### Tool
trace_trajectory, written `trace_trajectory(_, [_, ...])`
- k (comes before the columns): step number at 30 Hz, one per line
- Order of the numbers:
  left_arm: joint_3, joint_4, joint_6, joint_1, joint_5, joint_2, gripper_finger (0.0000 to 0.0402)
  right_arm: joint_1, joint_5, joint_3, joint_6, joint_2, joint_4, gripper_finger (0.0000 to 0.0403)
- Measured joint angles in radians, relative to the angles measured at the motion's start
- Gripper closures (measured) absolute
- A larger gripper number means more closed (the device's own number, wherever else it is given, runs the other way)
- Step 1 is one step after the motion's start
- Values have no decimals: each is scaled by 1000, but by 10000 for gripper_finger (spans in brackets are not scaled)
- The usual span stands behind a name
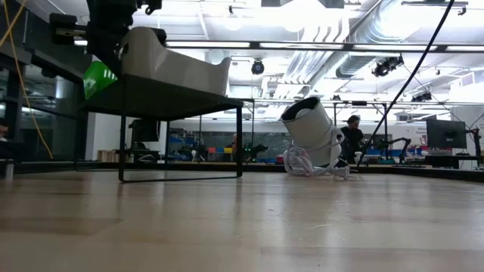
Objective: Pick & Place Office Desk Supplies
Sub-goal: Put the white bin on the shelf, then return to Home Position
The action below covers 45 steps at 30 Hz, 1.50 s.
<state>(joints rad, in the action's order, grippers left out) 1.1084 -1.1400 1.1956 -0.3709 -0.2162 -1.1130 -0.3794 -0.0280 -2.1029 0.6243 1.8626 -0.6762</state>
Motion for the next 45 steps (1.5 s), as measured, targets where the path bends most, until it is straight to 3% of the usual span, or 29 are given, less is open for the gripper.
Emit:
trace_trajectory(4, [0, 0, 8, 1, -3, 0, 306, 0, 0, 0, 0, 0, 0, 239])
trace_trajectory(16, [0, 7, 9, 1, -2, 9, 304, 0, 0, 0, 0, 0, 0, 239])
trace_trajectory(34, [2, 67, 3, 53, -44, 209, 304, 0, 0, 0, 0, 0, 0, 239])
trace_trajectory(45, [2, 88, -42, 69, -46, 268, 304, 0, 0, 0, 0, 0, 0, 239])
